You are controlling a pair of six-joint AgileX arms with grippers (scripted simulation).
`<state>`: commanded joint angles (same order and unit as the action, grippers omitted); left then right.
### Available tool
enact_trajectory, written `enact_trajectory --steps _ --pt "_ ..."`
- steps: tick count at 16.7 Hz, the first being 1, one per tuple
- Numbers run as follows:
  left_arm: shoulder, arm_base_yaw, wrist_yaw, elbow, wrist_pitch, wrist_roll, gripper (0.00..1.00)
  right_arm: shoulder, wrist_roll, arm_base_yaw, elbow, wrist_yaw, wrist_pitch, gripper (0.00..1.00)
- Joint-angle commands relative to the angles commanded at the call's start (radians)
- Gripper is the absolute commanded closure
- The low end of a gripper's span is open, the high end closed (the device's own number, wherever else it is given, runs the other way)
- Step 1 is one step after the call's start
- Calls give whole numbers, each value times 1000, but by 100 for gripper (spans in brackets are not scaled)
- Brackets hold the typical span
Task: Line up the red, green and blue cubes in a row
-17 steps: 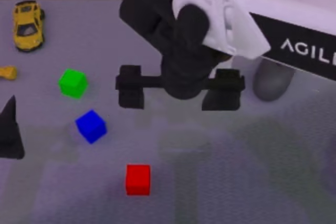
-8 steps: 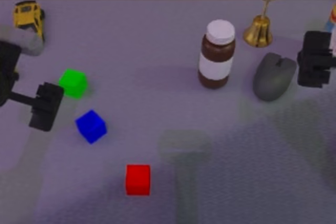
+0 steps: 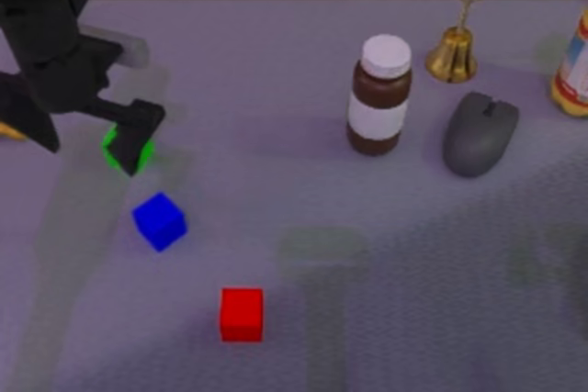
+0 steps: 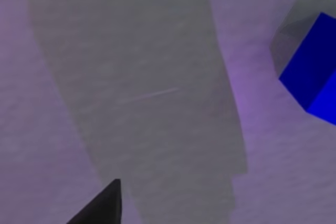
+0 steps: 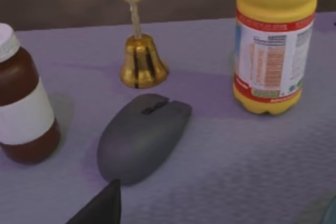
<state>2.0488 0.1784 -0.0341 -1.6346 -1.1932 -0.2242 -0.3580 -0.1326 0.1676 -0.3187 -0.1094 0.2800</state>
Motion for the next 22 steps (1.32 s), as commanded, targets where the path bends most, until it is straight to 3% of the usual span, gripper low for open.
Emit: enact_trajectory --steps 4,8,16,22 --pt "238 -11 17 -298 -65 0 0 216 89 -100 208 63 -169 0" --pt "348 -24 28 -453 -74 7 0 346 130 -153 310 105 -271 0" --pt "358 -23 29 -449 -56 10 0 358 133 -158 319 109 -280 0" --pt "420 -27 28 -304 160 7 0 358 133 -158 319 109 -280 0"
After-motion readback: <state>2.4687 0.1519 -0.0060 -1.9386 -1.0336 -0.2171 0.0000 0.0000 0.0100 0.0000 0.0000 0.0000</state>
